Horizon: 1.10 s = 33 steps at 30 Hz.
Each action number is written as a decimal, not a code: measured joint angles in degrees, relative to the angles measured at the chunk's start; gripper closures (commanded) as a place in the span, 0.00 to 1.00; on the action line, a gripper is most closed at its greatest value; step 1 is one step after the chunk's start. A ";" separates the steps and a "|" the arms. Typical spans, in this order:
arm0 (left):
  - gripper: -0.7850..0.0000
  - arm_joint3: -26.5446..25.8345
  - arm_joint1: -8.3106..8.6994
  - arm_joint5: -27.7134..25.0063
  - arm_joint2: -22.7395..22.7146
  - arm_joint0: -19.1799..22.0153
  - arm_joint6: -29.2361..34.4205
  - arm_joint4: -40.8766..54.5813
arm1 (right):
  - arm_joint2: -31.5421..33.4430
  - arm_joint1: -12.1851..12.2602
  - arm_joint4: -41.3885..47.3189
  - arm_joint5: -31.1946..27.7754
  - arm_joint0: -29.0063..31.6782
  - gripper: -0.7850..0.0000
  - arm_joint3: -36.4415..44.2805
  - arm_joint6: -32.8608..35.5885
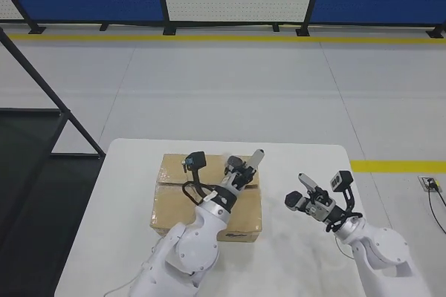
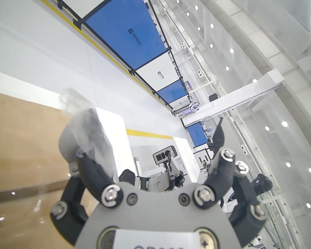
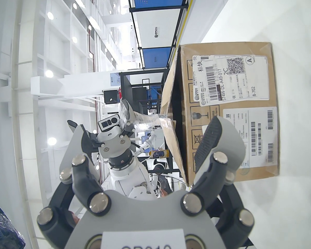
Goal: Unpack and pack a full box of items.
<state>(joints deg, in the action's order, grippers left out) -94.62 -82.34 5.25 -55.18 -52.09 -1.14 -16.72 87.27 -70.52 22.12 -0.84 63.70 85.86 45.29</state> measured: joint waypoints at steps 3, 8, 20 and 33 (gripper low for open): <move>0.00 1.02 -0.38 -0.12 0.81 0.46 -0.12 -0.85 | 0.14 0.13 0.44 -0.62 0.45 0.00 -0.30 0.12; 0.00 3.14 -1.12 -0.39 1.97 1.43 -1.04 -1.76 | 0.42 0.36 1.07 -1.54 1.09 0.00 -0.74 0.37; 0.00 5.95 -2.63 -0.79 3.73 2.55 -1.41 -3.12 | 0.73 0.89 1.67 -1.92 2.08 0.00 -0.14 0.10; 0.00 4.33 -3.79 -2.12 3.06 2.17 -0.70 -1.69 | 0.45 1.29 1.92 -4.11 2.07 0.00 -0.09 -0.51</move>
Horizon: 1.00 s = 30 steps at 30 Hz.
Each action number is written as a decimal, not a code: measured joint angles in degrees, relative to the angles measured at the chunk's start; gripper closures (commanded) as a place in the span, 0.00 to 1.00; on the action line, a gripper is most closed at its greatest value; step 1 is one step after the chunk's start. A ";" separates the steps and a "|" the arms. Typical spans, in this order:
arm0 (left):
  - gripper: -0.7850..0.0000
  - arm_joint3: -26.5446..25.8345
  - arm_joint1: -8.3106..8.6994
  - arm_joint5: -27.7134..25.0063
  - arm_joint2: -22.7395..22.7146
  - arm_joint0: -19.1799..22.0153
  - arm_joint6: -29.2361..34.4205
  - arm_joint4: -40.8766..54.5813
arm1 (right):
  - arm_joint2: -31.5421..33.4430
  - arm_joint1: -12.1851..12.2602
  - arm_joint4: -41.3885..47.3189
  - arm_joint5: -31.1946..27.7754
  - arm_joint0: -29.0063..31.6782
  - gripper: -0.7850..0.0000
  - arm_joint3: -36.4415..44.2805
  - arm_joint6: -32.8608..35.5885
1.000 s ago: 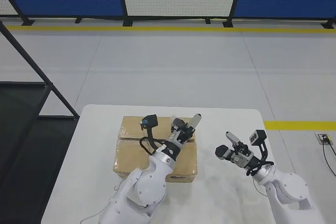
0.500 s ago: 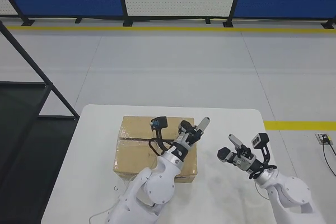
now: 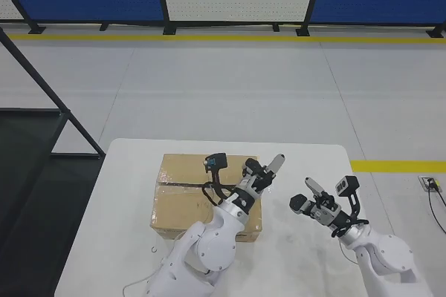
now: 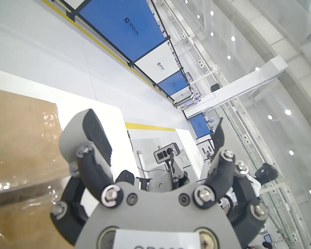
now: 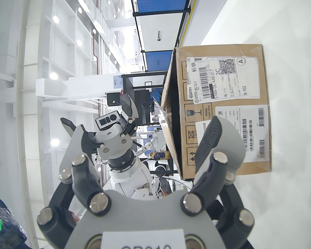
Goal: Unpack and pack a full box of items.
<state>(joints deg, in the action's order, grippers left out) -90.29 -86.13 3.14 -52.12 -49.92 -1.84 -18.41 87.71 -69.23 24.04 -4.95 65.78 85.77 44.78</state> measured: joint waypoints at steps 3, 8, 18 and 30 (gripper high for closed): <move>0.00 -3.65 0.11 -0.14 -2.20 -0.96 0.78 1.90 | -0.39 0.05 -0.59 -1.57 -0.16 0.00 0.15 -0.05; 0.00 -14.42 1.49 -1.53 -11.63 -5.24 3.94 5.42 | -1.93 0.09 -1.80 -6.17 -1.14 0.00 0.78 1.81; 0.00 -25.95 5.53 1.05 -49.14 -16.90 22.84 23.38 | -5.83 0.68 -7.10 -16.41 -3.65 0.00 4.99 13.65; 0.00 -23.03 6.91 1.05 -61.87 -20.99 32.97 28.73 | -9.52 0.22 -5.77 -13.12 -6.19 0.00 5.42 12.21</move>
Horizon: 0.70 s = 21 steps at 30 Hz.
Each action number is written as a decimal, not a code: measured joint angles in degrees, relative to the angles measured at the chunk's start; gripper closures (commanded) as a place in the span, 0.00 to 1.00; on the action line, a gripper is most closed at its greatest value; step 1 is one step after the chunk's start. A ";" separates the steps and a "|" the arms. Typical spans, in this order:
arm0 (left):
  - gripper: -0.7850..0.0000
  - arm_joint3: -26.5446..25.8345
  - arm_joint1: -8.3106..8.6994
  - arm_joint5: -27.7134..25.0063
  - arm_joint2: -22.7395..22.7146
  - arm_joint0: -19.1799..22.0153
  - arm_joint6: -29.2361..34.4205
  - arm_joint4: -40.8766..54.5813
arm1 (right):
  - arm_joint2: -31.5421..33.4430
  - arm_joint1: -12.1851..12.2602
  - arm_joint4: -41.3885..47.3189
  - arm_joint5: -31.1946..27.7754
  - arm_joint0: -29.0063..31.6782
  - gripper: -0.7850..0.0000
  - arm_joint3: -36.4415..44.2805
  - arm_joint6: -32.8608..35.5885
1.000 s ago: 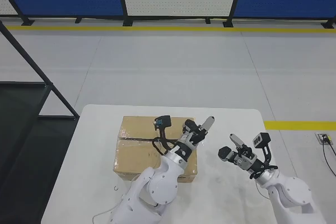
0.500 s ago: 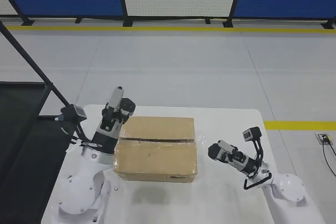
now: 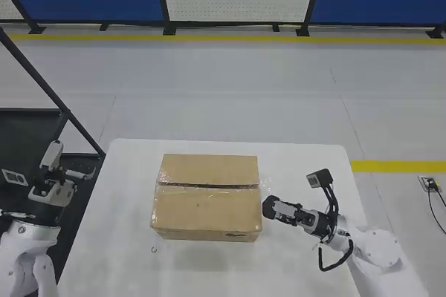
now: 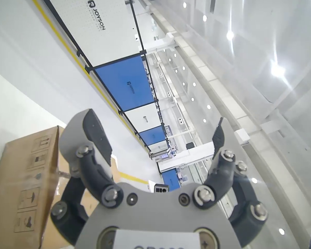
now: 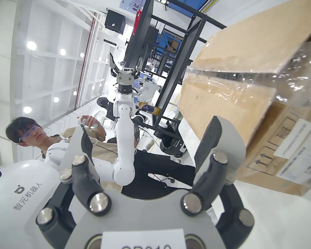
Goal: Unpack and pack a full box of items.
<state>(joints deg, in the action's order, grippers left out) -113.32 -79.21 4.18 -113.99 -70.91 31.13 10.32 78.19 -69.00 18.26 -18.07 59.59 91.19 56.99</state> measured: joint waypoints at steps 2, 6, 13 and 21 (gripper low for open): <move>0.00 0.60 0.05 1.12 0.73 -0.23 -0.85 1.25 | -3.05 -0.49 -0.86 1.60 -3.17 0.00 -2.03 -1.42; 0.00 2.35 0.62 4.21 2.37 0.19 2.79 2.00 | -8.22 -1.82 -2.82 -0.74 -8.12 0.00 -6.27 -9.14; 0.00 3.12 1.54 5.89 1.04 -0.30 4.83 2.82 | -9.99 -2.15 -3.49 -1.53 -9.47 0.00 -7.52 -9.59; 0.00 2.71 1.52 5.88 1.74 -1.19 2.98 3.80 | -14.62 -3.19 -4.39 5.04 -13.11 0.00 -10.18 -11.13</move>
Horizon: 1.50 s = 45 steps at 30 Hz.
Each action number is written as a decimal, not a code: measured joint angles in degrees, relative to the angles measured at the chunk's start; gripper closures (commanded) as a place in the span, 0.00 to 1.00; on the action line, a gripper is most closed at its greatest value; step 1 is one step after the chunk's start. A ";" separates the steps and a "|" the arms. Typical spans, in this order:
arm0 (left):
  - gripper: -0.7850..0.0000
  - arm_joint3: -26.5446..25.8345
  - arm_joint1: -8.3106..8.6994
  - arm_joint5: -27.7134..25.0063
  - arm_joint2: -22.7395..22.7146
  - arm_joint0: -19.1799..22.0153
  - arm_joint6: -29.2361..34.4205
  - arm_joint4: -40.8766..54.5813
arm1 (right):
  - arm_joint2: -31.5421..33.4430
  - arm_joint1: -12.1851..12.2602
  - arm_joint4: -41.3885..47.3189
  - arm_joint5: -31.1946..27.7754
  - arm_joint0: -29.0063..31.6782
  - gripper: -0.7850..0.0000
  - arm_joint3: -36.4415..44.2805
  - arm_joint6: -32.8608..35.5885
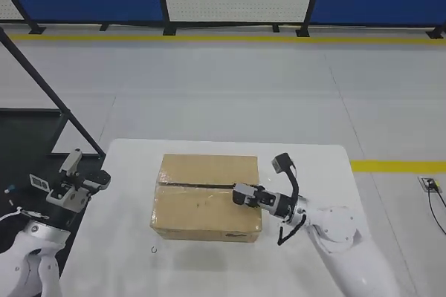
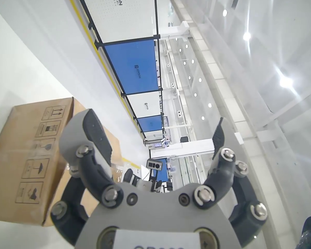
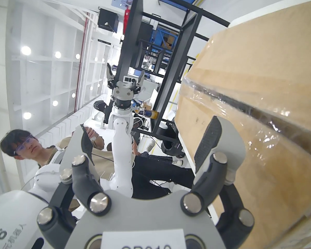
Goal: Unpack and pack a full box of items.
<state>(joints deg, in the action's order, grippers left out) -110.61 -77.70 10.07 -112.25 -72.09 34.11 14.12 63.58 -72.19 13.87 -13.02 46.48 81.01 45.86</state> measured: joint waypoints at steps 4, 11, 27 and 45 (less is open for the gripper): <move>0.00 -1.03 0.19 0.38 0.65 -1.06 -0.84 1.22 | -2.04 -0.81 -0.48 3.26 -4.02 0.00 -4.07 -2.60; 0.00 -1.70 0.80 -0.90 0.59 -2.74 -0.74 1.36 | -3.80 -1.56 0.57 7.97 -7.97 0.00 -8.78 -1.17; 0.00 -1.10 2.01 -1.99 0.23 -3.98 -1.88 3.50 | -10.28 -4.22 0.85 9.41 -14.01 0.00 -13.63 -0.79; 0.00 -0.24 3.15 -4.42 -2.86 -7.84 -2.26 7.97 | -19.86 -10.45 4.75 10.33 -23.60 0.00 -24.82 -2.64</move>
<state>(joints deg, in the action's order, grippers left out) -110.84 -74.55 5.65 -115.11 -79.94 31.85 22.09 43.71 -82.65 18.62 -2.69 22.88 56.20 43.22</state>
